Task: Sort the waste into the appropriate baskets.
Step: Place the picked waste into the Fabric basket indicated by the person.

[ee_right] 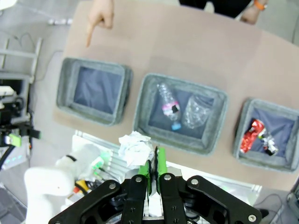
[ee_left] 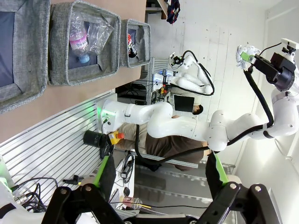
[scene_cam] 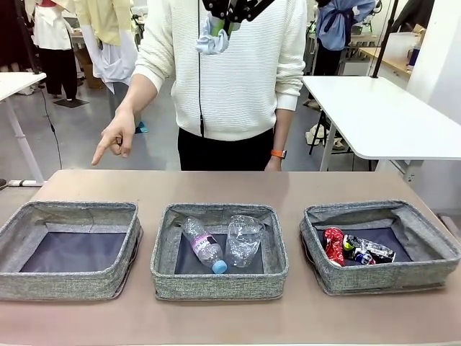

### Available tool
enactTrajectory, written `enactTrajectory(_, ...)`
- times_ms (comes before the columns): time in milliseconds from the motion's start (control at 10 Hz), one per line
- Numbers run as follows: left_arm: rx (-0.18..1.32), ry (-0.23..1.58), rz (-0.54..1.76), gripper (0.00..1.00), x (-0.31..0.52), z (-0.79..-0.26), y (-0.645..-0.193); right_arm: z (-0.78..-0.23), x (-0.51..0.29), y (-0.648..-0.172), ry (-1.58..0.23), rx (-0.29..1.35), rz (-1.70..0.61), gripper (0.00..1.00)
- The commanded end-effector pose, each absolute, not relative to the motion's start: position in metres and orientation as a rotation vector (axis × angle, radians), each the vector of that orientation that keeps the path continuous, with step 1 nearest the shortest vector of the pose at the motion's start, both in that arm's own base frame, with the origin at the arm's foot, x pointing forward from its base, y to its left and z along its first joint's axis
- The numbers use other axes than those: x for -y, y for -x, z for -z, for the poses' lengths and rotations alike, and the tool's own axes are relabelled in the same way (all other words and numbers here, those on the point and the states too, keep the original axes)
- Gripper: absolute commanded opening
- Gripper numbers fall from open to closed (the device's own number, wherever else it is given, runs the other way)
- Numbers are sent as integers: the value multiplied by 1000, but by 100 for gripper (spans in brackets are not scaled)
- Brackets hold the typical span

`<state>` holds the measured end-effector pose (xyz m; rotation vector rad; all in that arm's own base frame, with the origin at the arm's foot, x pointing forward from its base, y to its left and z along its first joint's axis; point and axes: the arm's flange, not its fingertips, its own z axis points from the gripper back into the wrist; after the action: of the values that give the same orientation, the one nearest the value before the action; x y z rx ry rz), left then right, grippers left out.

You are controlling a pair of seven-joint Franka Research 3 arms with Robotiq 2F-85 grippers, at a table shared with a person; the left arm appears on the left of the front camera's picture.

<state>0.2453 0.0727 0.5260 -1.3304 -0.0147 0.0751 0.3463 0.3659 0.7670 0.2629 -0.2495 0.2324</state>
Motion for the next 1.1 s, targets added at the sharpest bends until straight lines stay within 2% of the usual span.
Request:
enactTrajectory(0,15,1345,-69,100,-72,-530,-243,-765,-364,-342,-269,258,-225,7)
enactTrajectory(100,15,1330,-75,100,-73,-526,-245,-767,-366,-346,-263,250,-232,7)
enactTrajectory(300,25,1289,-156,100,-100,-515,-244,-710,-431,-343,-360,236,-614,7)
enactTrajectory(400,58,1292,-215,100,-124,-515,-241,-679,-469,-336,-467,203,-801,7)
enactTrajectory(500,110,1287,-254,100,-148,-516,-236,-650,-502,-331,-531,165,-903,7)
enactTrajectory(600,142,1309,-288,100,-170,-515,-230,-624,-536,-327,-516,147,-948,7)
enactTrajectory(700,156,1269,-347,100,-188,-510,-224,-602,-568,-329,-478,174,-891,7)
enactTrajectory(800,158,1273,-422,100,-196,-503,-224,-588,-581,-329,-325,145,-832,7)
enactTrajectory(900,134,1291,-334,100,-175,-512,-225,-600,-562,-309,-486,167,-897,7)
enactTrajectory(1000,134,1291,-334,100,-175,-512,-225,-600,-562,-309,-486,167,-897,7)
